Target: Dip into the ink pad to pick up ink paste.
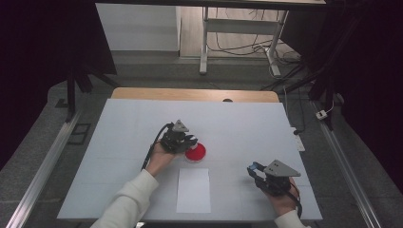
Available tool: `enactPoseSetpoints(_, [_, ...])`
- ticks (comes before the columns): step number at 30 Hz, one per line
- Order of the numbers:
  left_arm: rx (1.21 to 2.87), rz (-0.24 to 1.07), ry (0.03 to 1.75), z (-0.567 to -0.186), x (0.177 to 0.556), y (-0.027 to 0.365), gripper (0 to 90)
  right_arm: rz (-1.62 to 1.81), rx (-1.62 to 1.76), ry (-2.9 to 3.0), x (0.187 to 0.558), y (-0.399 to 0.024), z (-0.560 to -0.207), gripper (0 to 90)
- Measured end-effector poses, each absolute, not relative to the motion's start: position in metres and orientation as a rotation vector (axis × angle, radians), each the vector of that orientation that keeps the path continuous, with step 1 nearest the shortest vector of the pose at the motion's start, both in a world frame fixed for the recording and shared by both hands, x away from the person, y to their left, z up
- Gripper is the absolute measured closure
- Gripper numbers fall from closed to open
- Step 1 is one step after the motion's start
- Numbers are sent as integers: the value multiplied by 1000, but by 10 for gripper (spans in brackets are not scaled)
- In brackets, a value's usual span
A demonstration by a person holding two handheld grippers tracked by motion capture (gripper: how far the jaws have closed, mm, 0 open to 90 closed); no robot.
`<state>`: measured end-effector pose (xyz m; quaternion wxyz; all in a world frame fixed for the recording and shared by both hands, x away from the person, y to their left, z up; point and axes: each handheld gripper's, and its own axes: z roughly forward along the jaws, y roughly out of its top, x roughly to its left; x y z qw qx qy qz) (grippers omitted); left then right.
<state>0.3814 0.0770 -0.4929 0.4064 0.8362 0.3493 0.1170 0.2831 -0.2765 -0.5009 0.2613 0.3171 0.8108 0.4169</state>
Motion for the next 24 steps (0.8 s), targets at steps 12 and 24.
enactPoseSetpoints(12, [2126, 278, 871, -496, 382, 73, 751, 1126, 857, 2195, 283, -277, -501, 648])
enactPoseSetpoints(24, [2131, 274, 879, -501, 384, 71, 752, 1119, 857, 2193, 282, -276, -501, 648])
